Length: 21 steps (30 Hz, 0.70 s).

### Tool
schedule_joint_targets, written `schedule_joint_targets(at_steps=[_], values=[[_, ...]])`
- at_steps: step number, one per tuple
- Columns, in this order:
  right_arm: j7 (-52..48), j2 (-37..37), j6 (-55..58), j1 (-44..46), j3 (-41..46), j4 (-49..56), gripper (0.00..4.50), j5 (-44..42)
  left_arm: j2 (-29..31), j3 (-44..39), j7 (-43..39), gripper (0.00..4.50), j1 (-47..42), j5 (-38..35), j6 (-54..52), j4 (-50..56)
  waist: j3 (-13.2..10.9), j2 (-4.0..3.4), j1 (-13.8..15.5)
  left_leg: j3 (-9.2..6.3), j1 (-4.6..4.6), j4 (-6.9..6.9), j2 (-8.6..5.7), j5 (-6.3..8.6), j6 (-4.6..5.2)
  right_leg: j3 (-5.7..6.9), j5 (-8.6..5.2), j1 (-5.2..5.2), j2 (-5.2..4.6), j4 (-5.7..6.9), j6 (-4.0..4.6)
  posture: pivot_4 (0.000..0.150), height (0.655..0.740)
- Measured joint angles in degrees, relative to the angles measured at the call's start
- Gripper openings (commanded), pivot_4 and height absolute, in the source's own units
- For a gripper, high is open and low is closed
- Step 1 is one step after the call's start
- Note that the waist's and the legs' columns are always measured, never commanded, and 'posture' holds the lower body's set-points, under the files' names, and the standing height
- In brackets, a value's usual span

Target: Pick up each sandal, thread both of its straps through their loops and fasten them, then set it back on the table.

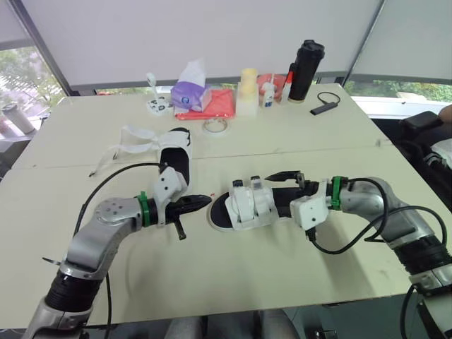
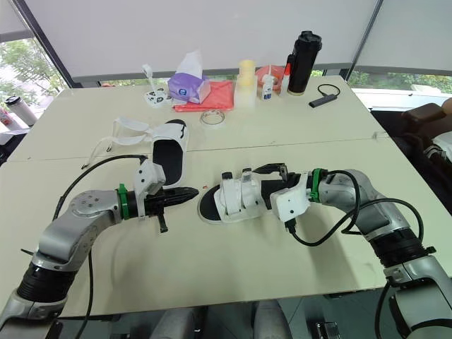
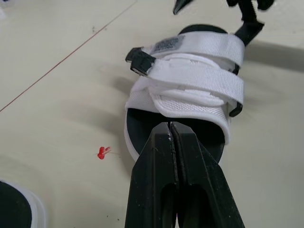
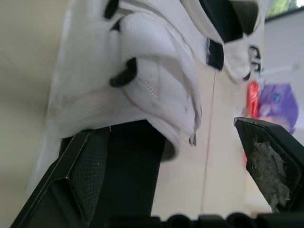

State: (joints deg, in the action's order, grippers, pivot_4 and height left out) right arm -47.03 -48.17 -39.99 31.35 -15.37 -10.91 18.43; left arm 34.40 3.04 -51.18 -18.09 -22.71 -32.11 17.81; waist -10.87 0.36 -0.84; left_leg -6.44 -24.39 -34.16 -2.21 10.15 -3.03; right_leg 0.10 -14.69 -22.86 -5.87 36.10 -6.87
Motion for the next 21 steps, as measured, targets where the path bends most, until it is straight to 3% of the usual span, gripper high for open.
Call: schedule_joint_targets(at_steps=[7, 13, 16, 21], values=[[11.9, 7.0, -13.6, 7.7, -4.4, -8.5, 4.46, 12.9, 0.4, -1.0, 0.9, 0.00, 0.1, -1.2, -0.4, 0.4, 0.0, 0.00, -0.4, 0.00, 0.08, 0.07, 0.03, -0.03, -0.04, -0.01, 0.01, -0.03, 0.04, 0.09, 0.00, 0.150, 0.7400], [16.0, 8.7, -19.0, 11.5, -8.1, -14.3, 4.46, 17.5, 0.2, -1.0, 2.0, 0.00, 0.1, -1.2, -0.6, 0.4, 0.0, 0.04, 0.0, -0.03, 0.07, 0.06, -0.01, -0.06, -0.09, -0.05, 0.01, 0.04, 0.04, 0.03, 0.02, 0.150, 0.7400], [17.1, 9.0, -20.8, 12.8, -9.4, -15.9, 3.13, 19.0, 0.0, -1.0, 2.7, 0.00, 0.1, -1.2, -0.6, 0.4, 0.0, 0.04, -0.2, -0.03, 0.09, 0.07, 0.00, -0.06, -0.10, -0.05, 0.01, 0.03, 0.04, 0.06, 0.02, 0.150, 0.7400], [19.0, 9.3, -21.8, 13.8, -10.4, -17.2, 0.51, 19.8, 0.0, -1.0, 3.3, 0.00, 0.7, -1.3, -0.7, 0.5, 0.0, 0.03, -0.3, -0.04, 0.09, 0.07, 0.00, -0.07, -0.10, -0.06, 0.01, 0.02, 0.04, 0.08, 0.02, 0.150, 0.7400]])
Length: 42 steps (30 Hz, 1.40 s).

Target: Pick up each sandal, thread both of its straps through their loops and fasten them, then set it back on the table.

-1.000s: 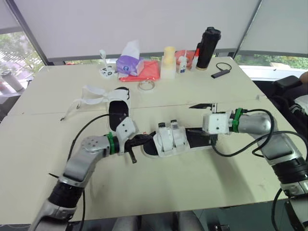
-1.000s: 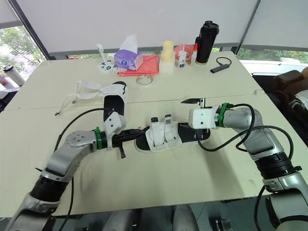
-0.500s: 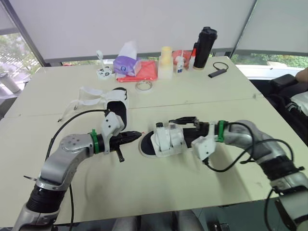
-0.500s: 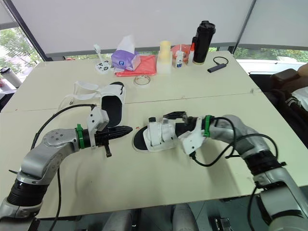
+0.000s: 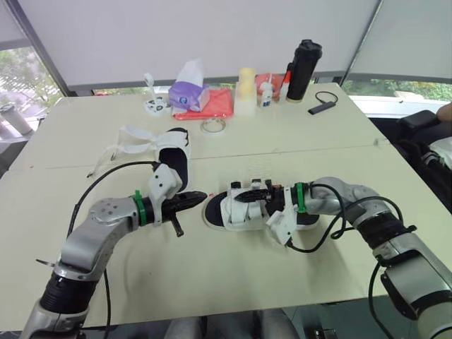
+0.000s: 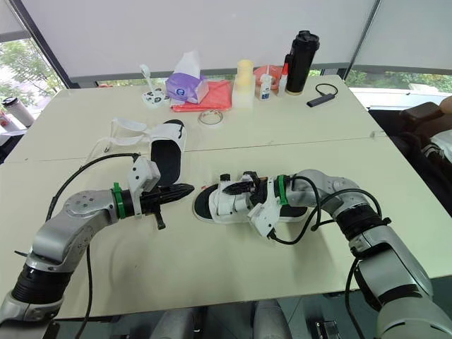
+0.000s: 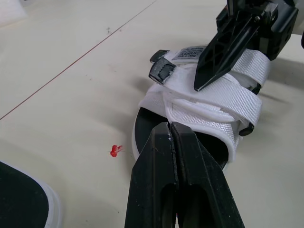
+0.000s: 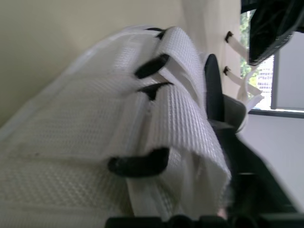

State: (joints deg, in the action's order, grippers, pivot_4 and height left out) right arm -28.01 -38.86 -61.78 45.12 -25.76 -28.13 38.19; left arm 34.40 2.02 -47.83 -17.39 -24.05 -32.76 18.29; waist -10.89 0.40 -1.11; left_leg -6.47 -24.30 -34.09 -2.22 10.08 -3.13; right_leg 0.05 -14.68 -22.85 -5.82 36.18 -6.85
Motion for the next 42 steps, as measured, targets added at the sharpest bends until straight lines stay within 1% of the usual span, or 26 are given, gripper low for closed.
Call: schedule_joint_targets(at_steps=[1, 5, 8, 10, 13, 17, 20, 22, 25, 29, 32, 37, 39, 41, 42], values=[[0.1, 0.0, 0.1, 0.2, 0.0, 0.0, 0.03, 0.5, 0.0, 0.0, 0.1, 0.00, 0.1, -0.1, 0.0, 0.1, 0.0, 0.00, 0.0, 0.00, 0.00, 0.00, 0.00, 0.00, 0.00, 0.00, 0.00, 0.00, 0.00, 0.00, 0.00, 0.150, 0.7400], [1.5, -0.1, 1.9, 0.3, 0.0, -0.4, 0.03, 1.6, 0.0, -0.2, 0.7, 0.00, 0.9, -0.2, 0.0, 0.3, 0.0, 0.00, 0.1, 0.00, 0.00, 0.00, 0.00, -0.01, -0.02, -0.01, 0.00, 0.00, 0.00, 0.00, 0.01, 0.150, 0.7400], [3.7, -0.5, 6.3, -0.5, 1.6, 0.5, 0.03, 2.4, 0.0, -0.3, 1.2, 0.00, 0.9, -0.2, 0.0, 0.6, 0.0, 0.00, 0.2, 0.00, 0.00, 0.00, -0.01, -0.03, -0.05, -0.02, 0.00, 0.00, 0.00, 0.00, 0.02, 0.150, 0.7400], [4.6, -0.5, 12.5, -1.0, 3.8, 2.0, 0.03, 2.8, -0.2, -0.5, 1.7, 0.00, 0.9, -0.3, -0.1, 0.7, 0.0, 0.00, 0.2, 0.01, 0.00, -0.01, -0.01, -0.03, -0.05, -0.03, 0.01, -0.01, 0.00, 0.01, 0.02, 0.150, 0.7400], [4.4, 0.0, 25.3, -1.1, 7.0, 3.6, 0.03, 3.4, -0.8, -0.4, 2.0, 0.00, 0.9, -0.3, -0.1, 0.7, 0.0, 0.00, 0.2, 0.00, 0.00, -0.01, -0.01, -0.03, -0.04, -0.03, 0.01, -0.01, 0.00, 0.02, 0.02, 0.150, 0.7400], [5.1, 3.2, 43.0, -0.9, 10.0, 3.1, 0.03, 4.4, -1.5, -0.3, 2.1, 0.00, 0.9, -0.2, 0.0, 0.7, 0.0, -0.01, 0.1, 0.01, 0.00, 0.00, -0.01, -0.03, -0.04, -0.03, 0.01, -0.01, 0.00, 0.02, 0.02, 0.150, 0.7400], [8.1, 5.1, 52.1, 1.5, 9.9, -2.5, 0.03, 6.6, -2.2, 0.1, 2.4, 0.00, 0.8, -0.2, 0.2, 0.6, 0.0, -0.01, 0.1, 0.03, -0.01, 0.00, -0.01, -0.04, -0.04, -0.03, 0.02, -0.03, 0.00, 0.02, 0.02, 0.150, 0.7400], [11.2, 6.4, 57.8, 5.1, 9.7, -8.7, 0.03, 7.6, -2.3, 0.7, 2.4, 0.00, 0.7, -0.1, 0.6, 0.6, 0.0, -0.03, 0.0, 0.03, -0.03, 0.01, -0.01, -0.04, -0.05, -0.03, 0.02, -0.07, 0.00, 0.02, 0.02, 0.150, 0.7400], [14.7, 8.2, 61.4, 10.0, 8.5, -15.8, 0.03, 8.4, -2.6, 1.1, 2.8, 0.00, 0.6, 0.2, 0.7, 0.5, 0.0, -0.03, -0.2, 0.03, -0.05, 0.06, -0.01, -0.04, -0.05, -0.03, 0.06, -0.11, 0.00, 0.02, -0.05, 0.150, 0.7400], [18.2, 9.8, 63.1, 13.6, 6.9, -22.7, 0.03, 8.1, -3.0, 1.5, 3.0, 0.00, 0.1, 0.4, 0.7, 0.5, 0.0, -0.03, -0.3, 0.03, -0.05, 0.18, -0.01, -0.04, -0.05, -0.03, 0.14, -0.17, 0.01, 0.03, -0.19, 0.150, 0.7400], [21.1, 12.4, 64.2, 16.4, 6.1, -31.3, 0.03, 7.3, -3.5, 1.7, 3.5, 0.00, -0.2, 0.8, 0.7, 0.4, 0.0, -0.03, -0.5, 0.03, -0.06, 0.19, -0.01, -0.05, -0.06, -0.03, 0.14, -0.17, 0.01, 0.03, -0.20, 0.150, 0.7400], [24.5, 14.3, 66.6, 20.2, 5.4, -40.7, 0.03, 5.5, -4.3, 1.8, 4.2, 0.00, -0.2, 1.0, 0.7, 0.4, 0.0, -0.04, -0.7, 0.02, -0.07, 0.19, -0.02, -0.06, -0.07, -0.03, 0.14, -0.17, 0.01, 0.04, -0.20, 0.150, 0.7400], [25.0, 14.3, 67.2, 20.9, 5.2, -42.4, 1.00, 5.3, -4.5, 1.8, 4.4, 0.00, -0.2, 1.0, 0.7, 0.5, 0.0, -0.04, -0.8, 0.02, -0.07, 0.18, -0.02, -0.06, -0.07, -0.03, 0.14, -0.17, 0.01, 0.05, -0.20, 0.150, 0.7400], [25.4, 14.3, 67.7, 20.9, 4.7, -43.4, 1.85, 4.9, -4.8, 2.0, 4.6, 0.00, -0.1, 1.0, 0.7, 0.5, 0.0, -0.04, -1.1, 0.02, -0.07, 0.18, -0.02, -0.06, -0.07, -0.03, 0.14, -0.17, 0.01, 0.05, -0.20, 0.150, 0.7400], [25.4, 14.4, 67.7, 20.9, 4.5, -43.6, 2.39, 4.5, -4.8, 2.1, 4.6, 0.00, -0.1, 1.0, 0.7, 0.5, 0.0, -0.04, -1.3, 0.02, -0.07, 0.18, -0.02, -0.06, -0.07, -0.03, 0.15, -0.18, 0.01, 0.06, -0.21, 0.150, 0.7400]])
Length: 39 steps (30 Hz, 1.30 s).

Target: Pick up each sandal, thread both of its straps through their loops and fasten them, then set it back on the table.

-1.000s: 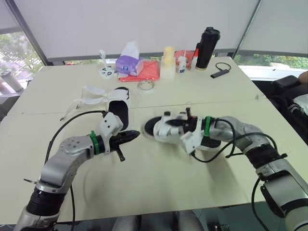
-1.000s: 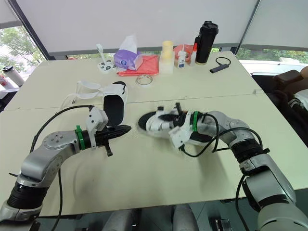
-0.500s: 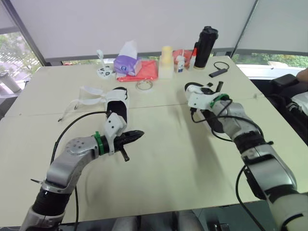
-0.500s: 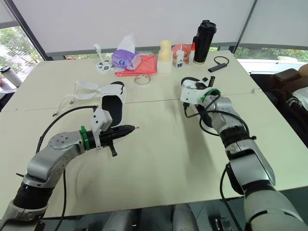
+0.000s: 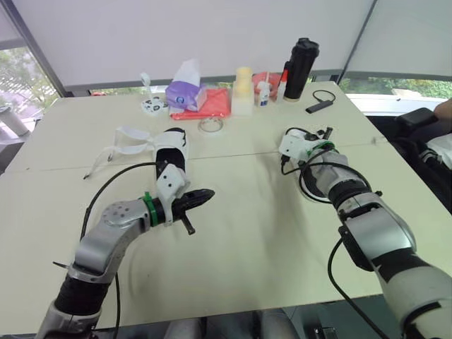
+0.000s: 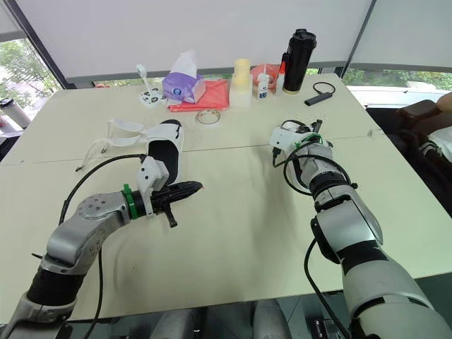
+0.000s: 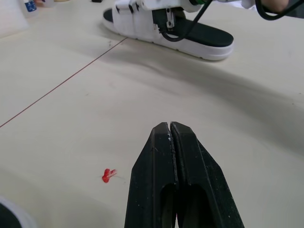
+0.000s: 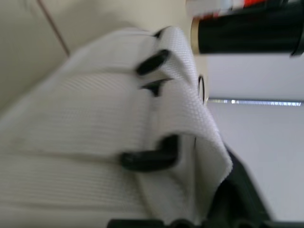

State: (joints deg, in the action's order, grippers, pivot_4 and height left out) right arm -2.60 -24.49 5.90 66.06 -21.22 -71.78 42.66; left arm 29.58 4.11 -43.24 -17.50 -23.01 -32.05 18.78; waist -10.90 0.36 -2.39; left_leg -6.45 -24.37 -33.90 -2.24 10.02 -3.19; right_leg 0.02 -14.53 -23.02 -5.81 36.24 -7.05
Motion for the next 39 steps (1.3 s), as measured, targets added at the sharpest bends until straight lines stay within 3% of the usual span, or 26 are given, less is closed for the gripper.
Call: schedule_joint_targets(at_steps=[4, 5, 8, 10, 18, 23, 28, 31, 38, 39], values=[[-0.1, -0.1, 0.0, 0.5, -0.6, 0.1, 4.39, -0.9, -0.3, 1.1, 0.0, 0.00, 0.0, 0.0, 0.0, 0.0, 0.0, -0.01, -0.4, 0.00, 0.05, 0.00, 0.01, 0.00, 0.00, 0.00, 0.00, -0.02, 0.02, 0.11, 0.00, 0.150, 0.7400], [-0.1, -0.4, 0.0, 0.7, -0.7, 0.4, 4.48, -1.1, -0.3, 1.2, 0.0, 0.00, 0.0, 0.0, 0.0, 0.0, 0.0, -0.01, -0.4, 0.00, 0.06, 0.00, 0.02, 0.00, 0.00, 0.00, 0.00, -0.02, 0.03, 0.13, 0.00, 0.150, 0.7400], [-3.1, -2.2, -0.1, -1.0, -1.0, 4.2, 4.48, -1.4, -0.3, 1.3, 0.2, 0.00, 0.0, 0.0, 0.1, 0.1, 0.0, -0.01, -0.3, -0.01, 0.07, -0.03, 0.02, 0.00, 0.00, 0.00, 0.00, -0.01, 0.03, 0.16, 0.00, 0.150, 0.7400], [-7.7, -4.9, 0.7, -5.3, -0.7, 13.0, 4.48, -2.5, -0.3, 1.3, 0.3, 0.00, 0.0, 0.0, 0.1, 0.0, 0.0, -0.01, 0.0, -0.03, 0.05, -0.06, 0.01, 0.00, 0.00, 0.00, 0.00, 0.00, 0.03, 0.15, -0.01, 0.150, 0.7400], [-35.9, -15.3, 18.6, -30.5, 8.1, 66.0, 4.48, -11.8, -0.3, 1.1, 1.0, 0.00, -0.1, 0.1, 0.5, -0.4, 0.0, 0.00, 0.2, -0.06, 0.05, -0.10, 0.03, 0.02, 0.03, 0.02, -0.02, 0.05, 0.04, 0.16, -0.03, 0.150, 0.7400], [-48.4, -15.9, 30.6, -36.7, 13.0, 83.4, 4.48, -22.2, -1.0, 0.7, 2.5, 0.00, -0.5, 0.6, 2.0, -0.7, 0.0, 0.00, -0.1, -0.06, 0.10, -0.21, 0.07, 0.01, 0.03, 0.02, -0.02, 0.12, 0.04, 0.15, -0.01, 0.150, 0.7400], [-55.3, -12.3, 42.9, -36.7, 18.8, 95.3, 4.48, -36.4, -0.3, 0.7, 4.4, 0.00, -0.9, 4.0, 5.4, -1.3, 0.0, 0.04, 0.5, -0.08, 0.07, -0.24, 0.08, 0.02, 0.03, 0.02, -0.02, 0.14, 0.04, 0.10, -0.01, 0.150, 0.7400], [-59.2, -8.3, 49.9, -37.6, 23.3, 101.7, 4.50, -49.1, 2.1, 0.9, 7.6, 0.86, -1.7, 11.5, 11.2, -4.9, 0.0, 0.04, 1.2, -0.09, 0.07, -0.23, 0.08, 0.02, 0.03, 0.04, -0.02, 0.13, 0.05, 0.09, -0.01, 0.150, 0.7400], [-57.8, -4.8, 65.1, -36.8, 28.6, 102.7, 4.50, -65.7, 7.2, 1.4, 15.5, 4.46, -3.7, 27.7, 23.6, -10.4, 0.0, 0.05, 1.9, -0.07, 0.00, -0.26, 0.06, 0.02, 0.02, 0.04, -0.07, 0.11, 0.04, -0.03, 0.26, 0.150, 0.7400], [-56.9, -3.8, 67.2, -35.7, 29.5, 102.3, 4.50, -67.6, 7.9, 1.7, 17.0, 4.46, -4.2, 30.5, 25.7, -11.6, 0.0, 0.04, 1.8, -0.08, 0.00, -0.25, 0.07, 0.02, 0.02, 0.04, -0.06, 0.11, 0.05, -0.02, 0.24, 0.150, 0.7400]])
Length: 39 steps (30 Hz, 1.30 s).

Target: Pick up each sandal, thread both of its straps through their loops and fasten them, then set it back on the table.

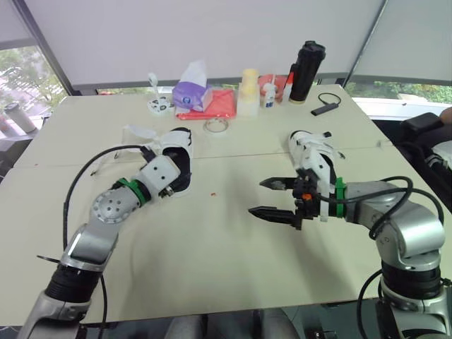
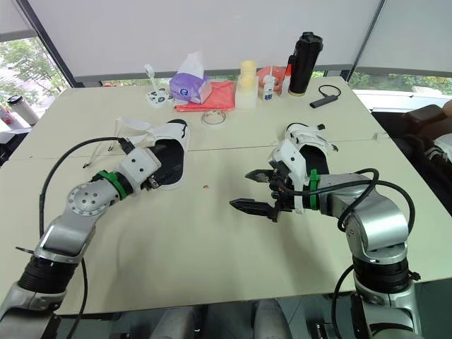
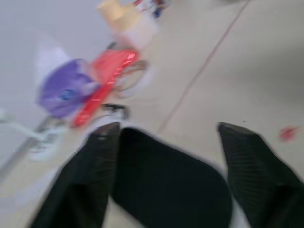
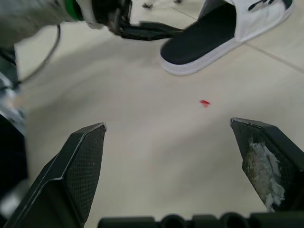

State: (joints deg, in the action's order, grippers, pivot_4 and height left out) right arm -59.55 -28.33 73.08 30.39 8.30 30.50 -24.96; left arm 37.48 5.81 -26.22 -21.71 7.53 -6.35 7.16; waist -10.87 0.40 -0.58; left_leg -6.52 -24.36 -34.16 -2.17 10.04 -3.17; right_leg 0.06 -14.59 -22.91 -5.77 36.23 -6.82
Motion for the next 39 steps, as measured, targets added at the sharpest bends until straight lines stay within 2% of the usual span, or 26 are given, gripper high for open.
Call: schedule_joint_targets(at_steps=[3, 8, 14, 26, 39], values=[[2.6, 0.9, 3.3, 2.6, 0.7, -0.8, 4.50, -3.9, 0.5, 0.3, 4.7, 4.46, -2.7, 6.5, 4.3, -4.0, 0.0, 0.00, -0.1, 0.00, -0.02, 0.02, 0.00, 0.00, 0.00, 0.01, 0.09, -0.05, 0.00, 0.01, -0.18, 0.150, 0.7400], [6.4, 0.4, 3.6, 2.7, -1.2, -1.9, 4.50, -6.5, 0.7, 0.5, 9.3, 4.46, -4.7, 13.3, 7.2, -9.0, 0.0, 0.00, -0.1, 0.02, -0.07, 0.04, -0.01, 0.00, 0.00, 0.02, 0.10, -0.11, 0.00, 0.04, -0.22, 0.150, 0.7400], [10.7, 0.9, 1.8, 2.6, -2.8, -2.1, 4.50, -8.7, 0.8, 5.5, 13.5, 4.46, -9.1, 23.5, 8.5, -18.2, 0.0, 0.00, -0.2, 0.03, -0.06, 0.03, -0.01, 0.00, 0.00, 0.03, 0.10, -0.12, 0.01, 0.11, -0.24, 0.150, 0.7400], [14.7, -0.7, -0.8, 1.8, -4.0, -2.6, 4.50, -11.5, -6.3, 9.9, 18.6, 4.46, -19.3, 28.3, 9.2, -35.0, 0.0, 0.03, -0.2, 0.02, -0.08, 0.01, -0.02, -0.01, 0.01, 0.03, 0.12, -0.17, 0.02, 0.20, -0.31, 0.150, 0.7400], [18.5, -1.9, -1.7, 1.1, -4.6, -2.6, 4.50, -14.0, -9.6, 15.6, 22.9, 4.46, -31.5, 32.1, 8.9, -56.5, 0.0, 0.05, -0.2, 0.02, -0.09, 0.00, -0.03, -0.01, 0.01, 0.03, 0.11, -0.20, 0.02, 0.27, -0.34, 0.150, 0.7400]])
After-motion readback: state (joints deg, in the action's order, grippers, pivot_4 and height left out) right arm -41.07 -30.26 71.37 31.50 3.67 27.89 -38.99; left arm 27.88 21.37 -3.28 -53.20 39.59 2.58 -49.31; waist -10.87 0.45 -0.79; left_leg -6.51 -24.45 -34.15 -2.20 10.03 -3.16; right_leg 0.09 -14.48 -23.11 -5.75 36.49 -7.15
